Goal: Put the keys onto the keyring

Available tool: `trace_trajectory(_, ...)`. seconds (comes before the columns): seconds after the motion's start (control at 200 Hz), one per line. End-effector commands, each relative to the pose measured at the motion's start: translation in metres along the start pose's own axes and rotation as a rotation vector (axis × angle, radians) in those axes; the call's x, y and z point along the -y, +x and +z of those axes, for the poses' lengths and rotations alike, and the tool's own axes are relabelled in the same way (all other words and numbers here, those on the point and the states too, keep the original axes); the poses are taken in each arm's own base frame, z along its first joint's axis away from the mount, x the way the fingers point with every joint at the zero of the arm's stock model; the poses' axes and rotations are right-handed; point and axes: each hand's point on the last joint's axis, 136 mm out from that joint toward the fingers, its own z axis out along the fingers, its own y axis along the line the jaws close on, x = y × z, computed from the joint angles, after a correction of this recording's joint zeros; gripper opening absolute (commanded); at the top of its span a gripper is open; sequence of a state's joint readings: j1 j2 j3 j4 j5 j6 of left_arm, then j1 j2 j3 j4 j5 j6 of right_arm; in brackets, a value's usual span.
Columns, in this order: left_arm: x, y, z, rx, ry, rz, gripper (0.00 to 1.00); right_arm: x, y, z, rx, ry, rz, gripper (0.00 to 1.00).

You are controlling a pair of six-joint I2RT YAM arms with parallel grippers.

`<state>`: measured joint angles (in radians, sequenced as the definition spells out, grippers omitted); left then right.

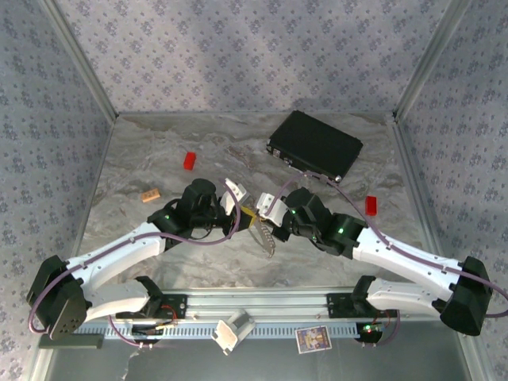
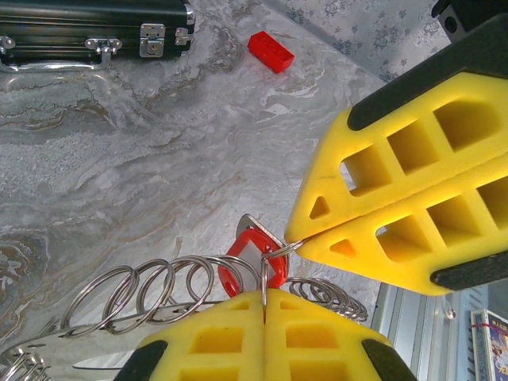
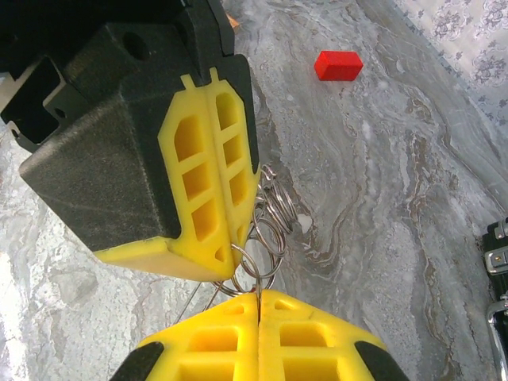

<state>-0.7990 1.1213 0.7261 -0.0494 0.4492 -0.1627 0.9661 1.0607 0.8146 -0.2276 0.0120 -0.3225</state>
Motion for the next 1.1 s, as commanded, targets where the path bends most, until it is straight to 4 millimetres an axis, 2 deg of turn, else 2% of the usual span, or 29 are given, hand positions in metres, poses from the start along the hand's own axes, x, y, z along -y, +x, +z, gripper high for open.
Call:
trace_trajectory(0.0, 0.01, -0.023, -0.003, 0.063, 0.031, 0.035, 0.0, -0.004, -0.002, -0.003, 0.017, -0.013, -0.02, 0.0)
trace_trajectory(0.73, 0.016, -0.027, -0.004, 0.073, 0.061, 0.043, 0.0, -0.014, 0.005, 0.006, -0.03, -0.059, -0.025, 0.0)
trace_trajectory(1.099, 0.011, -0.025, -0.003, 0.071, 0.031, 0.057, 0.0, -0.02, 0.005, 0.004, -0.032, -0.1, -0.034, 0.0)
